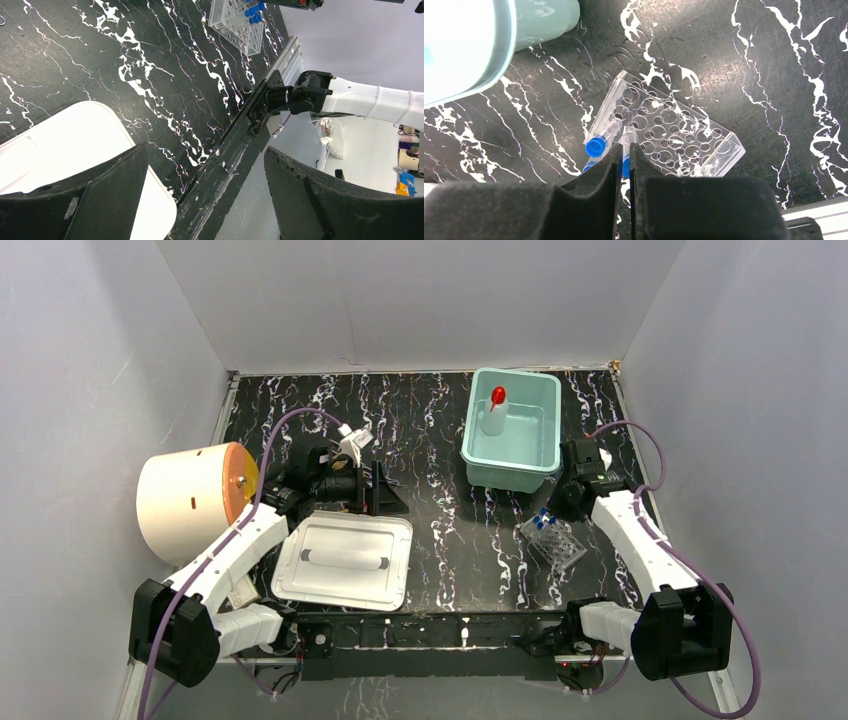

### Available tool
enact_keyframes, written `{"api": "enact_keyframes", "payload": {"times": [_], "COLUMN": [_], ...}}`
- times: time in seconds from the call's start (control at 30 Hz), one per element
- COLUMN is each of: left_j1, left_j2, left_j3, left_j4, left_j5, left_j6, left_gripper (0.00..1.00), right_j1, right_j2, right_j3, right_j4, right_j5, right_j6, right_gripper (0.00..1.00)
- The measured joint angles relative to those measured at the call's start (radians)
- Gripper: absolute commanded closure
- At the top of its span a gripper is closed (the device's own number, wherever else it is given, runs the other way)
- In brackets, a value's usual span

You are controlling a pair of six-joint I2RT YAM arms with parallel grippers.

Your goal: Organize the chemistry lab equipment

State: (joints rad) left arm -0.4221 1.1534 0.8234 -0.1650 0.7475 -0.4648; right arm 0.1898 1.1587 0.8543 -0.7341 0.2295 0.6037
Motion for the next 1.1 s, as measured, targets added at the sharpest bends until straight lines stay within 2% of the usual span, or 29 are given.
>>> {"api": "enact_keyframes", "payload": {"times": [0.6,1.1], "left_j1": [0.000,0.000], "left_j2": [0.000,0.001], "left_j3": [-0.013,-0.013], "left_j4": [0.000,0.000], "left_j5": [0.000,0.000], "left_j6": [0.000,0.000], "left_gripper": [0.16,0.16], "right_j1": [-0.001,-0.009], "right_j2": [-0.027,-0.055], "right_j3": [-0.031,0.001], "right_j4": [-0.019,-0.065], "right_j5": [-0.061,0.034], "right_j6": [0.002,0.019], "right_gripper": [0.83,0.60]}}
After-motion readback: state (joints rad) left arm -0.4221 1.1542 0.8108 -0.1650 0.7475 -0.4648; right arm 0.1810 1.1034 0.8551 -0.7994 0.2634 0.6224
